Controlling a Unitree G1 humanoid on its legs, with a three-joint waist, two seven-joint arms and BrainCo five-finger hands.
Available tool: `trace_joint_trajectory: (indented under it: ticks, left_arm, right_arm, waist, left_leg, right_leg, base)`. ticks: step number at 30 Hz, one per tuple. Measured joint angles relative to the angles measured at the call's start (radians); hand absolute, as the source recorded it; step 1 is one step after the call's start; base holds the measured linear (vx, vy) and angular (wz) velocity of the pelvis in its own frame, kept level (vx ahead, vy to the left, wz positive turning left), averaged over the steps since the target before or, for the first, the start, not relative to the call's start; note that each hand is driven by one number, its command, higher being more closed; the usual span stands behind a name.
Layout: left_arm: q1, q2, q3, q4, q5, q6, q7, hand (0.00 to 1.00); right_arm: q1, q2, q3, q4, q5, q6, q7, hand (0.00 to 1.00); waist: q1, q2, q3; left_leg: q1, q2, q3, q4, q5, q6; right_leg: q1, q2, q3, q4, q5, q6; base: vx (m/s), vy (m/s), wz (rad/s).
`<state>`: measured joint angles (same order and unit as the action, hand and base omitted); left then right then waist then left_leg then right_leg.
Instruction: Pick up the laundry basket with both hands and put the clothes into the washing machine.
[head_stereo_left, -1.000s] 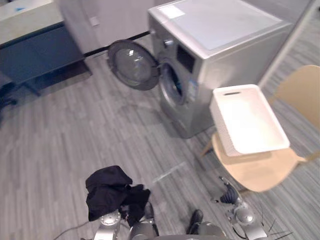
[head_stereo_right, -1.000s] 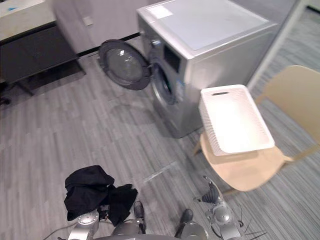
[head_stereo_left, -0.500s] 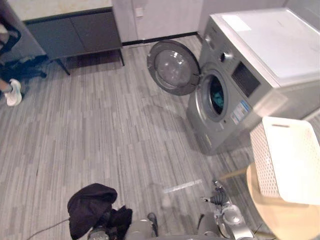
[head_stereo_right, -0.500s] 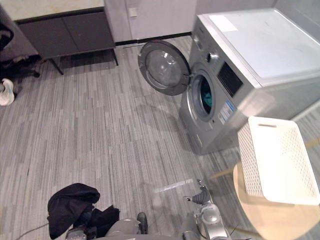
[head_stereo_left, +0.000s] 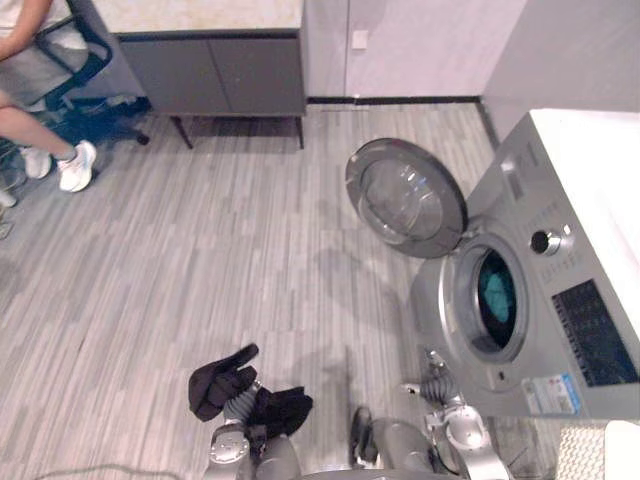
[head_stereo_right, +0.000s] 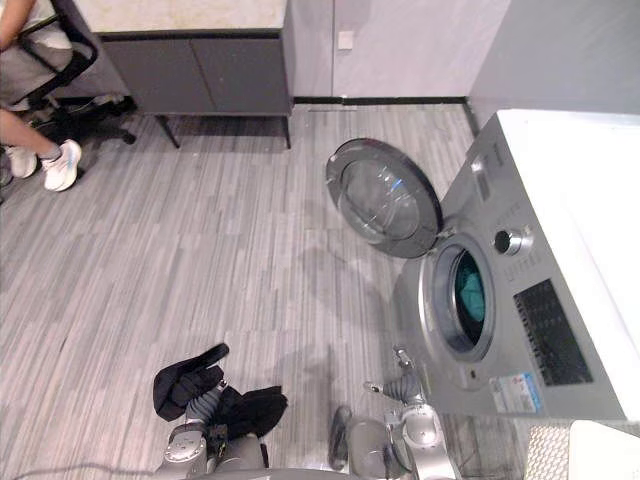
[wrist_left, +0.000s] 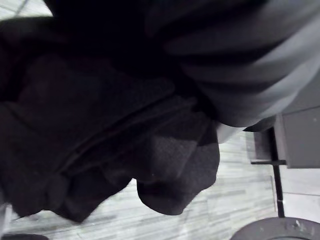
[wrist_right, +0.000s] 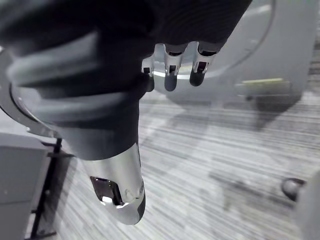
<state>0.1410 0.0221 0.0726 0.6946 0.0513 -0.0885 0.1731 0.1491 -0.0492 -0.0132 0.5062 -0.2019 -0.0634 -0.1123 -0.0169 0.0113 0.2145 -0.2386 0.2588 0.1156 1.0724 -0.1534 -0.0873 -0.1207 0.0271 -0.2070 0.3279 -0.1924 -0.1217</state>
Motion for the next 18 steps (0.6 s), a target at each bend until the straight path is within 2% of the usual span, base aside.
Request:
trace_joint_trajectory:
  ticks: [1,3,4,5,6,7,8,9,10,11,12,13,15,16,18]
  left_arm:
    - [-0.004,-0.002,-0.002,-0.001,0.0,0.001,0.0,1.0]
    - [0.0,-0.005,-0.002,-0.018,0.002,0.003,-0.001,1.0]
    - [-0.003,-0.007,-0.003,-0.031,0.003,0.002,-0.001,1.0]
    - [-0.005,-0.006,-0.003,-0.042,0.003,0.001,0.0,1.0]
    - [-0.005,-0.006,-0.003,-0.043,0.002,0.001,0.0,1.0]
    - [-0.005,-0.014,-0.007,-0.044,0.002,0.001,0.001,1.0]
    - [-0.002,-0.019,-0.016,-0.043,0.002,0.002,0.002,1.0]
    - [0.015,-0.03,-0.033,-0.044,0.002,0.002,0.002,1.0]
    - [0.012,-0.027,-0.038,-0.044,0.002,0.003,0.001,1.0]
    - [0.013,-0.004,-0.038,-0.047,0.002,0.003,0.001,1.0]
    - [0.012,0.007,-0.036,-0.057,0.002,0.005,0.001,1.0]
    - [0.014,0.022,-0.036,-0.071,0.002,0.004,0.002,1.0]
    - [0.014,0.038,-0.037,-0.072,0.002,0.004,0.002,1.0]
    - [0.011,0.057,-0.036,-0.077,0.002,0.005,0.002,1.0]
    - [0.011,0.081,-0.023,-0.077,0.0,0.005,0.002,1.0]
  right_arm:
    - [0.007,0.003,-0.002,-0.001,0.004,0.002,-0.003,0.0]
    - [0.017,0.01,-0.001,-0.003,0.006,0.005,-0.004,0.0]
    - [0.019,0.009,-0.007,-0.003,0.006,0.005,-0.014,0.0]
    - [0.014,0.01,-0.01,-0.005,0.007,0.005,-0.02,0.0]
    - [0.014,0.009,-0.01,-0.01,0.007,0.005,-0.02,0.0]
    - [0.014,0.004,-0.019,-0.018,0.006,0.005,-0.021,0.0]
    - [0.015,0.002,-0.025,-0.019,0.004,0.006,-0.021,0.0]
    - [0.026,-0.005,-0.035,-0.019,0.002,0.006,-0.022,0.0]
    - [0.019,0.006,-0.048,-0.003,0.0,0.01,-0.023,0.0]
    - [0.035,0.036,-0.05,-0.002,-0.004,0.02,-0.023,0.0]
    - [0.049,0.052,-0.048,-0.001,-0.004,0.024,-0.023,0.0]
    - [0.056,0.067,-0.047,0.0,-0.004,0.027,-0.022,0.0]
    - [0.039,0.068,-0.047,0.024,-0.004,0.026,-0.022,0.0]
    - [-0.006,0.068,-0.046,0.075,-0.004,0.026,-0.022,0.0]
    - [-0.076,0.057,-0.033,0.166,-0.004,0.025,-0.021,0.0]
  waist:
    - [0.008,-0.009,-0.003]
    - [0.018,-0.011,-0.004]
    - [0.035,-0.013,-0.003]
    - [0.042,-0.014,-0.004]
    - [0.047,-0.016,-0.004]
    - [0.052,-0.006,-0.011]
    - [0.054,0.004,-0.017]
    - [0.058,0.039,-0.038]
    - [0.061,0.013,-0.038]
    - [0.054,-0.034,-0.06]
    - [0.048,-0.053,-0.071]
    - [0.048,-0.074,-0.085]
    - [0.044,-0.087,-0.093]
    - [0.027,-0.087,-0.095]
    - [0.032,-0.081,-0.092]
  left_leg:
    - [-0.048,0.002,0.04,-0.039,-0.037,0.021]
    - [-0.084,-0.015,0.048,-0.193,-0.074,0.046]
    - [-0.098,-0.049,0.004,-0.327,-0.082,0.035]
    - [-0.111,-0.084,-0.072,-0.451,-0.078,0.029]
    - [-0.116,-0.1,-0.105,-0.499,-0.073,0.022]
    - [-0.111,-0.123,-0.187,-0.616,-0.042,-0.016]
    - [-0.103,-0.12,-0.208,-0.666,-0.016,-0.024]
    - [-0.085,-0.092,-0.222,-0.717,0.102,-0.038]
    - [-0.086,-0.093,-0.19,-0.674,0.068,-0.032]
    - [-0.075,-0.111,-0.122,-0.65,0.02,-0.013]
    - [-0.059,-0.113,-0.069,-0.645,0.0,0.004]
    - [-0.021,-0.113,0.004,-0.644,-0.025,0.024]
    - [0.031,-0.101,0.119,-0.663,-0.048,0.044]
    - [0.078,-0.096,0.214,-0.704,-0.053,0.054]
    - [0.152,-0.083,0.359,-0.771,-0.053,0.054]
  right_leg:
    - [0.05,0.003,0.031,-0.041,0.0,0.0]
    - [0.11,0.004,0.085,-0.076,0.001,0.001]
    - [0.133,0.002,0.136,-0.085,0.0,0.001]
    - [0.143,-0.004,0.194,-0.084,-0.009,0.018]
    - [0.148,-0.009,0.215,-0.084,-0.02,0.034]
    - [0.149,-0.009,0.287,-0.068,-0.048,0.073]
    - [0.15,-0.003,0.312,-0.059,-0.06,0.089]
    - [0.145,0.021,0.379,-0.037,-0.101,0.12]
    - [0.14,0.01,0.408,-0.016,-0.125,0.136]
    - [0.117,-0.032,0.434,0.022,-0.143,0.159]
    - [0.099,-0.056,0.432,0.038,-0.139,0.169]
    - [0.077,-0.086,0.412,0.063,-0.119,0.204]
    - [0.03,-0.127,0.346,0.098,-0.091,0.248]
    - [-0.008,-0.173,0.193,0.105,-0.058,0.238]
    - [-0.024,-0.227,-0.089,0.061,-0.016,0.178]
  base:
    - [0.33,-0.031,-0.61]
    - [0.43,0.032,-0.87]
    - [0.44,0.153,-1.38]
    - [0.35,0.18,-1.39]
    - [0.42,0.301,-1.6]
    - [0.35,0.295,-1.35]
    - [0.43,0.422,-1.87]
    - [0.28,0.351,-1.44]
    - [0.31,0.411,-1.59]
    - [0.25,0.356,-1.18]
    - [0.29,0.375,-1.61]
    - [0.26,0.345,-1.7]
    - [0.15,0.245,-1.71]
    - [0.08,0.2,-1.91]
    - [0.07,0.206,-2.08]
